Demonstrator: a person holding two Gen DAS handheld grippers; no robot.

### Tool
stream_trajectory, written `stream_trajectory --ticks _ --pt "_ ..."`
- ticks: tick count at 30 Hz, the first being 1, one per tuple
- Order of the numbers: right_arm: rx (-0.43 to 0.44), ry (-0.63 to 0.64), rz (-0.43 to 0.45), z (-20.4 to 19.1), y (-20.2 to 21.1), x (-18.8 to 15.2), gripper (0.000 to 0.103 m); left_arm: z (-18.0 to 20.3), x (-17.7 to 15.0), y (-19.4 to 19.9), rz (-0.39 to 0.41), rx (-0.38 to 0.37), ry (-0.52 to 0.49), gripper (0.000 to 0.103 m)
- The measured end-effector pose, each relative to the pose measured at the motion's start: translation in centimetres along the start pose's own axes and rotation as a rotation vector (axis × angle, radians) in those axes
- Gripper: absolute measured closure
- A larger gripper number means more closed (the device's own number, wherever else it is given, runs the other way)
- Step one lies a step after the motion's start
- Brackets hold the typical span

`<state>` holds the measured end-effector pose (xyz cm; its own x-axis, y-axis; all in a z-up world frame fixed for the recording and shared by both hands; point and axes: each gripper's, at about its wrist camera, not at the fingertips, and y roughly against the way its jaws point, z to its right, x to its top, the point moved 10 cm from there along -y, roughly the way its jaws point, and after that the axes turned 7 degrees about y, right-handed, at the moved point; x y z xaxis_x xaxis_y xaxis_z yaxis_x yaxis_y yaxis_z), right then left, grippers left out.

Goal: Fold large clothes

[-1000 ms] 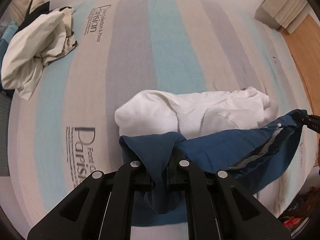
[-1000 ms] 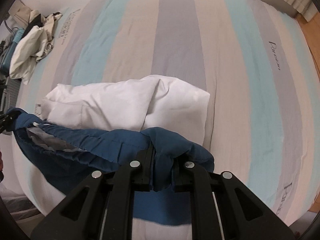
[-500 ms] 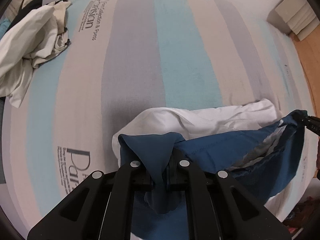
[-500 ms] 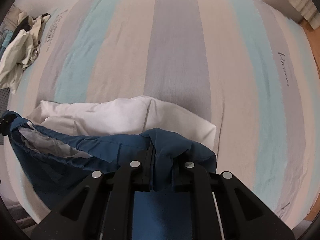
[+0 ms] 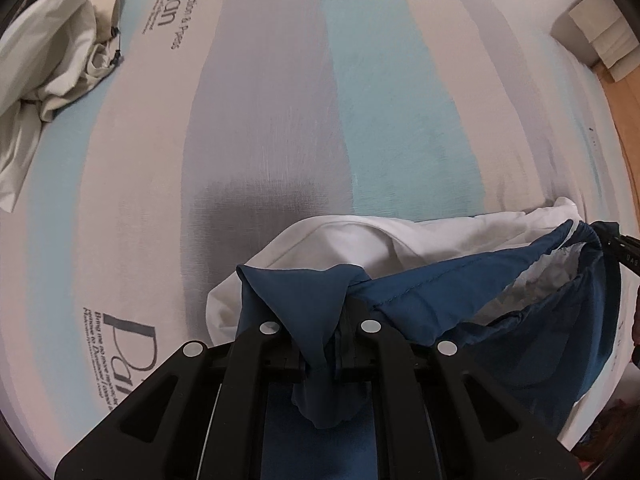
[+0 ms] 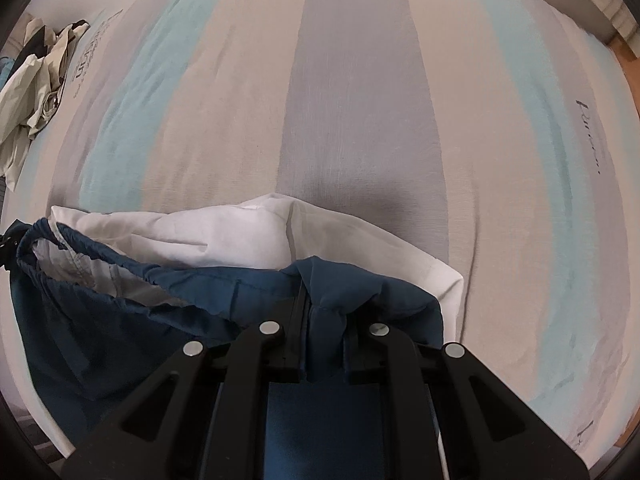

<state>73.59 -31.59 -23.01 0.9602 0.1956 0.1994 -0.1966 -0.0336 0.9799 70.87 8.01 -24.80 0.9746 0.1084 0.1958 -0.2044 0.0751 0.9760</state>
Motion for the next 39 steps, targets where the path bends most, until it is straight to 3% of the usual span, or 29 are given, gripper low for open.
stream_trajectory --ticks 5,11,13,16,17,18,22,28,35,39 --pt "-0.008 0.006 0.007 -0.3 -0.8 0.1 0.090 0.2 -0.1 -1.5 -0.012 0.021 -0.011 0.093" --pt "-0.027 0.024 0.060 -0.3 0.9 0.3 0.080 1.5 -0.3 0.3 0.047 0.038 -0.035 0.085" --pt "-0.034 0.035 0.076 -0.2 1.4 0.3 0.069 1.8 -0.3 1.0 0.067 0.035 -0.038 0.063" --pt "-0.044 0.029 0.111 -0.1 2.3 0.4 0.056 2.1 -0.2 2.2 0.102 0.043 -0.045 0.051" --pt "-0.047 0.026 0.126 0.0 2.6 0.5 0.054 2.3 0.1 2.6 0.120 0.045 -0.044 0.044" --pt "-0.049 0.025 0.134 0.1 2.9 0.6 0.049 2.4 0.4 3.0 0.145 0.051 -0.042 0.031" --pt "-0.064 0.039 0.186 -0.1 4.7 1.2 0.034 2.7 1.3 4.9 0.204 0.057 -0.039 0.020" --pt "-0.063 0.105 0.219 -2.3 6.5 0.4 0.021 5.3 1.0 6.7 0.224 0.041 -0.068 0.012" --pt "-0.062 0.155 0.189 -4.8 6.0 -3.8 0.019 13.5 -4.4 6.6 0.184 -0.067 -0.142 0.009" --pt "-0.062 0.131 0.155 -4.3 5.1 -6.8 0.019 18.1 -7.4 5.1 0.159 -0.129 -0.163 0.008"
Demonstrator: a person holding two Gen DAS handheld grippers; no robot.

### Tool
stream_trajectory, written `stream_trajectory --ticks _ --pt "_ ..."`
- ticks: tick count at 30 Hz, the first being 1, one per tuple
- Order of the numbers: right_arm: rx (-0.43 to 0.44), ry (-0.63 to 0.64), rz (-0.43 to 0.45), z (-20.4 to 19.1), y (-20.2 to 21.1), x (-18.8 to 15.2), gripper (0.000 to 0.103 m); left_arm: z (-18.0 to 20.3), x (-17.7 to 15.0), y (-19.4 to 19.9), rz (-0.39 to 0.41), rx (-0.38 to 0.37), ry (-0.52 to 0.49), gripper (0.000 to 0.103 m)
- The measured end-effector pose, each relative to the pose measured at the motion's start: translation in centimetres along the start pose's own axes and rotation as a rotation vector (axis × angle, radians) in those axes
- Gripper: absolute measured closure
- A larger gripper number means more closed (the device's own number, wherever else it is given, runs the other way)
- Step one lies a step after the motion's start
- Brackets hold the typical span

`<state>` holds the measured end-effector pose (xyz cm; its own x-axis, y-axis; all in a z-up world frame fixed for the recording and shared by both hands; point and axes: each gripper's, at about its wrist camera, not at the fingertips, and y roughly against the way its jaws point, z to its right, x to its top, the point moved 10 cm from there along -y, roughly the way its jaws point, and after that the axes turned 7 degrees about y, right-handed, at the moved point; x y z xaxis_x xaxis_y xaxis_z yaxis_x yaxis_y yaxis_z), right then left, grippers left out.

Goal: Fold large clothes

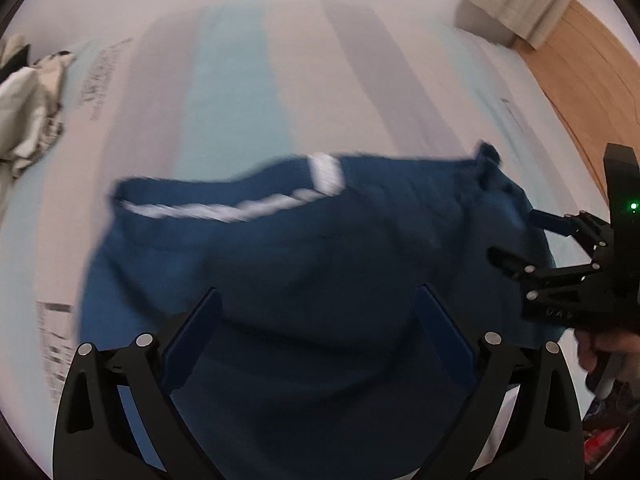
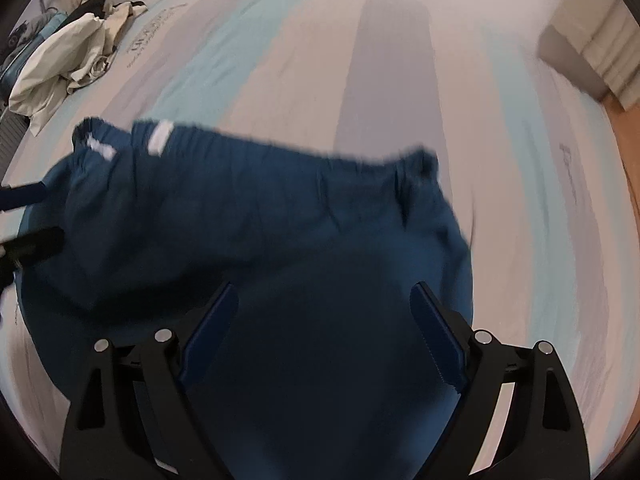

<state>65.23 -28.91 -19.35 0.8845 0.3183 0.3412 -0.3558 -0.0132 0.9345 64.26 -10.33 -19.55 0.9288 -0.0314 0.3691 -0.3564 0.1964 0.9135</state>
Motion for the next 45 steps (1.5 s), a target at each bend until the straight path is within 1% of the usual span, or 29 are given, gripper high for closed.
stream_trajectory --ticks 2,4,7,10,13,17,22,26,27,31,32,34,36,38,41,43,45 --pt "0.007 -0.024 -0.014 0.6 -0.3 -1.4 0.019 1.0 -0.6 -1.4 0.013 0.005 -0.007 0.008" --pt "0.001 -0.040 -0.027 1.3 -0.7 -2.8 0.019 1.2 -0.9 -3.0 0.027 0.040 -0.008 0.008" --pt "-0.006 -0.051 -0.033 2.3 -1.3 -4.0 0.019 0.0 -0.5 -4.9 0.047 0.083 0.022 0.008" --pt "-0.001 -0.063 -0.023 3.1 -1.2 -4.8 0.019 -1.1 0.6 -6.3 0.095 0.155 0.041 0.008" --pt "-0.016 -0.052 -0.008 3.9 -0.7 -5.5 0.019 -1.4 0.9 -7.7 0.080 0.193 0.039 0.007" --pt "-0.023 -0.070 -0.012 5.7 -0.4 -6.9 0.019 -1.1 0.7 -7.3 0.064 0.214 0.025 0.007" --pt "0.058 -0.108 -0.028 7.4 -1.2 -8.6 0.019 -1.1 -1.2 -5.5 0.025 0.192 0.025 0.007" --pt "0.150 -0.134 -0.052 8.1 -2.3 -9.8 0.019 -1.4 -3.1 -4.4 0.014 0.184 0.029 0.007" --pt "0.174 -0.140 -0.056 8.2 -2.5 -10.0 0.019 -1.4 -3.6 -4.5 0.008 0.188 0.025 0.007" --pt "0.322 -0.218 -0.072 8.3 -3.6 -10.5 0.019 -1.9 -5.2 -5.7 -0.025 0.198 0.030 0.008" --pt "0.345 -0.232 -0.073 8.4 -3.7 -10.6 0.019 -2.0 -5.5 -6.0 -0.029 0.203 0.025 0.008" --pt "0.382 -0.245 -0.072 8.3 -4.0 -11.0 0.019 -2.0 -6.0 -6.2 -0.030 0.203 0.027 0.008" --pt "0.444 -0.229 -0.071 7.4 -4.2 -11.1 0.019 -1.9 -6.3 -6.0 -0.022 0.198 0.034 0.008" --pt "0.469 -0.215 -0.080 6.9 -4.7 -10.8 0.019 -1.9 -6.4 -5.9 -0.018 0.191 0.041 0.008" --pt "0.499 -0.245 -0.102 6.6 -5.9 -11.2 0.019 -1.8 -6.7 -5.8 -0.022 0.181 0.050 0.008" --pt "0.519 -0.257 -0.101 6.5 -5.7 -11.0 0.018 -1.7 -6.6 -5.8 -0.025 0.174 0.051 0.008" --pt "0.526 -0.233 -0.106 5.8 -5.2 -10.9 0.019 -1.7 -6.7 -5.8 -0.029 0.168 0.054 0.008"
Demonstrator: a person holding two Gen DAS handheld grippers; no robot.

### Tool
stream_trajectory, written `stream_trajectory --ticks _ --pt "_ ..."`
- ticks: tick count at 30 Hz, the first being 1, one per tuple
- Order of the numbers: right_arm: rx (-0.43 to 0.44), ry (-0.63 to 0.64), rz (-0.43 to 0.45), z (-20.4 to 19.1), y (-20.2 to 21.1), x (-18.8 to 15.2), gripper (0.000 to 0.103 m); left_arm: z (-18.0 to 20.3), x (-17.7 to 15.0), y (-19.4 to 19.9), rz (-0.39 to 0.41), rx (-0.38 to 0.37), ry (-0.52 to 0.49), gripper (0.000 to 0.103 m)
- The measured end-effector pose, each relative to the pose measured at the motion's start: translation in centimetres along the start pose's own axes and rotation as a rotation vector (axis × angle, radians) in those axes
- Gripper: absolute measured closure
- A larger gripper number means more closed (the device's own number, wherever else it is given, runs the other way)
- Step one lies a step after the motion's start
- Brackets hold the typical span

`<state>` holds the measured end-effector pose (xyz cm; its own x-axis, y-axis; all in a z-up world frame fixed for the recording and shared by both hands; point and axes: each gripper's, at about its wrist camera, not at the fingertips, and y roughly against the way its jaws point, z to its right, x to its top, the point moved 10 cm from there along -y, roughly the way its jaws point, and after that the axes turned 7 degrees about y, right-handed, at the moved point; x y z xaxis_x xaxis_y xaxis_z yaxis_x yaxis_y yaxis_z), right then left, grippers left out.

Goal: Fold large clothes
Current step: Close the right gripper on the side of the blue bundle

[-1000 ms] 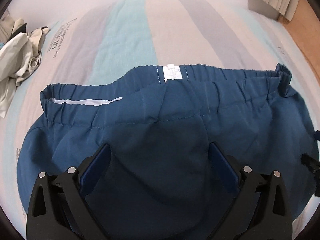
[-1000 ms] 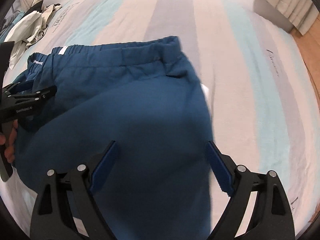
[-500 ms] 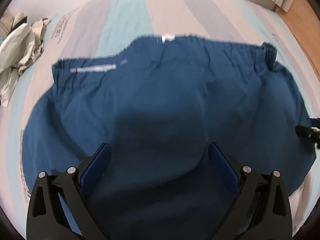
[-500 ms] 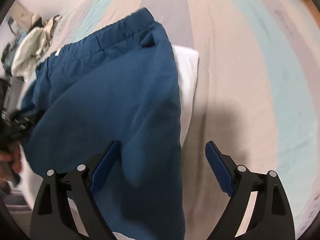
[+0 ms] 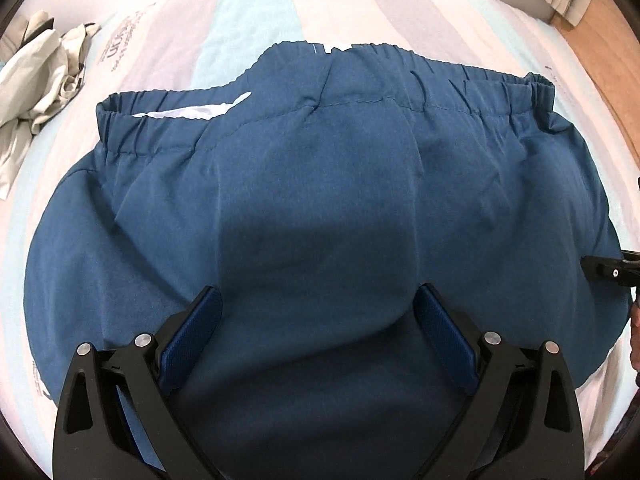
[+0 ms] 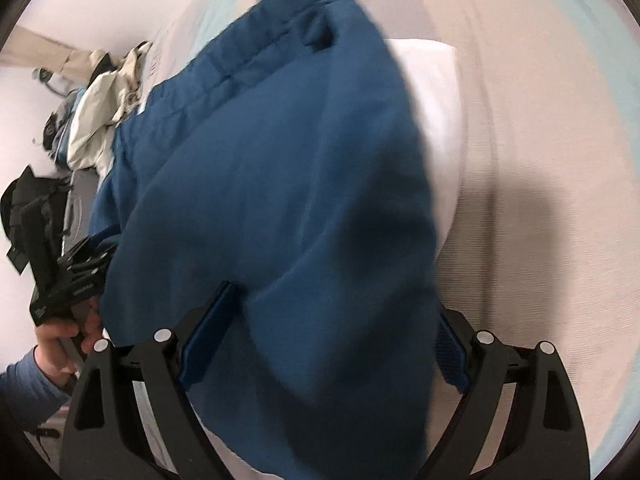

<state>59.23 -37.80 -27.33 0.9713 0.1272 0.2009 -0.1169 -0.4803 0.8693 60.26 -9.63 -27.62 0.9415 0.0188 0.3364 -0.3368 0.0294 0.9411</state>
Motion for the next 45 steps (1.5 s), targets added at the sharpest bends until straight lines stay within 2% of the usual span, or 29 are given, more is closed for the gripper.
stream_trajectory --ticks 6,11,15,17,19,22,29,33,35,37,38,40,42,45 --pt "0.010 0.012 -0.012 -0.9 -0.3 0.3 0.044 -0.5 0.2 -0.3 -0.006 -0.011 0.003 0.008" --pt "-0.008 -0.002 -0.037 -1.4 -1.2 0.6 0.045 -1.3 0.5 -0.5 -0.025 -0.025 0.011 0.008" --pt "-0.017 -0.019 -0.079 -1.3 -2.3 0.6 0.039 -1.9 1.2 -0.8 -0.045 -0.036 0.008 0.009" --pt "-0.035 -0.008 -0.093 -1.5 -2.5 0.7 0.045 -2.2 1.5 -1.0 -0.056 -0.037 0.001 0.009" --pt "-0.033 -0.006 -0.099 -2.0 -2.5 0.8 0.059 -2.0 1.6 -1.4 -0.063 -0.033 -0.009 0.010" --pt "-0.032 -0.028 -0.099 -2.4 -2.6 1.0 0.068 -2.1 2.0 -1.6 -0.080 -0.032 -0.003 0.012" --pt "-0.008 -0.052 -0.108 -2.2 -2.8 0.9 0.067 -2.8 2.7 -2.2 -0.099 -0.030 0.016 0.015" --pt "0.020 -0.090 -0.110 -0.9 -2.6 0.3 0.053 -3.0 2.4 -2.4 -0.100 -0.015 0.013 0.015" --pt "0.053 -0.115 -0.103 -0.5 -2.5 0.1 0.053 -2.8 2.4 -2.6 -0.099 -0.014 0.015 0.015" --pt "0.043 -0.117 -0.102 -0.5 -2.7 0.1 0.052 -2.3 2.2 -2.4 -0.097 -0.013 0.014 0.016" --pt "0.035 -0.111 -0.102 -0.6 -2.7 0.1 0.053 -2.4 2.2 -2.5 -0.096 -0.011 0.011 0.016" --pt "0.026 -0.096 -0.107 -0.9 -2.9 0.2 0.064 -2.1 2.2 -2.5 -0.092 -0.010 0.010 0.016" --pt "0.021 -0.104 -0.108 -1.3 -2.8 0.4 0.070 -1.7 2.0 -2.4 -0.089 -0.011 0.006 0.017" --pt "-0.017 -0.097 -0.099 -1.6 -2.5 0.3 0.072 -1.7 1.8 -2.0 -0.085 -0.017 -0.009 0.018"
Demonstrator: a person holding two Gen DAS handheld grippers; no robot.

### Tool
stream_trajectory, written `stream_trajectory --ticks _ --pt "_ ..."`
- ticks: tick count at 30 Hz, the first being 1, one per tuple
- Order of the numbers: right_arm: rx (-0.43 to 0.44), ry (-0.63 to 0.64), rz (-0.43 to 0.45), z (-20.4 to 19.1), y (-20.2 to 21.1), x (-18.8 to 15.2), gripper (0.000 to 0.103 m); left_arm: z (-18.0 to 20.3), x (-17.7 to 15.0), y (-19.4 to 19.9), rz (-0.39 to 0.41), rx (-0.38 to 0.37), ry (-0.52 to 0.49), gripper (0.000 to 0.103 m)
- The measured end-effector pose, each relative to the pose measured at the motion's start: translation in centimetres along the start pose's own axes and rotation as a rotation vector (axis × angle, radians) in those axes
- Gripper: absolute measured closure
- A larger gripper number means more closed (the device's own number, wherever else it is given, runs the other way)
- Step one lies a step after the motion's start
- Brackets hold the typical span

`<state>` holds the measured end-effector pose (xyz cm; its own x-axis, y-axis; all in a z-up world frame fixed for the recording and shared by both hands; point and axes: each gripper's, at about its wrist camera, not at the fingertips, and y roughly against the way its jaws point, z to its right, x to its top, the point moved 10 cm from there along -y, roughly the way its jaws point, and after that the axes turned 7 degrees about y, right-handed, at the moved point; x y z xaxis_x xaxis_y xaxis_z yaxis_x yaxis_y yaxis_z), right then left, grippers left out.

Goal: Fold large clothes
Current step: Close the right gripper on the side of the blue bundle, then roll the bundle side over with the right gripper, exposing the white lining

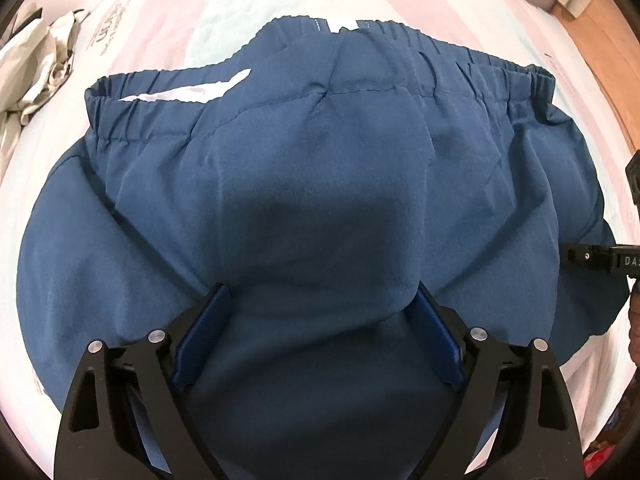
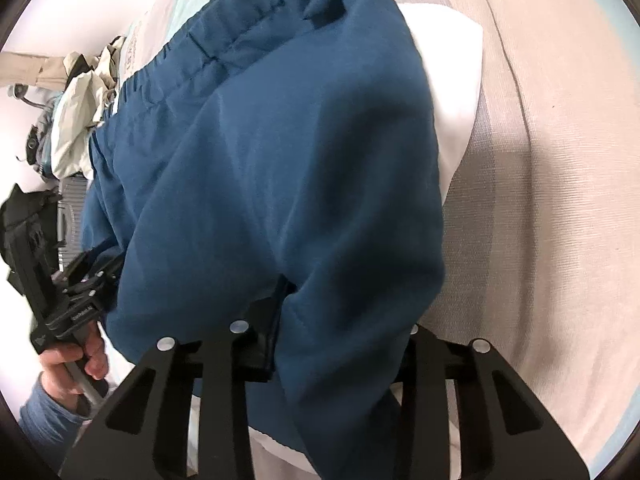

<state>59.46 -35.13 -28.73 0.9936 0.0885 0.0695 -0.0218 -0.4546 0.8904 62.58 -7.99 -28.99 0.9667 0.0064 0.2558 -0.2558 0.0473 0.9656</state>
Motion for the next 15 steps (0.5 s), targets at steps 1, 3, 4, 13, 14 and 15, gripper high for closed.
stream_trajectory --ticks 1,3,4,13,14,15 --pt "-0.010 -0.005 0.004 -0.1 0.1 -0.1 0.073 0.0 -0.1 0.1 0.000 -0.005 -0.005 0.019" --pt "-0.037 -0.018 0.013 -0.3 0.3 -0.1 0.074 0.0 -0.3 0.4 0.003 -0.013 -0.016 0.020" --pt "-0.048 -0.023 0.016 -0.4 0.3 -0.1 0.075 -0.1 -0.4 0.5 0.004 -0.017 -0.019 0.020" --pt "-0.145 -0.123 0.059 -1.5 0.4 -0.4 0.080 -0.9 -1.1 0.8 -0.007 -0.053 -0.034 0.020" --pt "-0.149 -0.126 0.060 -1.9 0.3 -0.3 0.081 -0.9 -1.1 0.9 -0.009 -0.056 -0.040 0.020" --pt "-0.151 -0.136 0.064 -2.0 0.5 -0.4 0.082 -1.1 -1.0 1.0 -0.010 -0.060 -0.040 0.019"
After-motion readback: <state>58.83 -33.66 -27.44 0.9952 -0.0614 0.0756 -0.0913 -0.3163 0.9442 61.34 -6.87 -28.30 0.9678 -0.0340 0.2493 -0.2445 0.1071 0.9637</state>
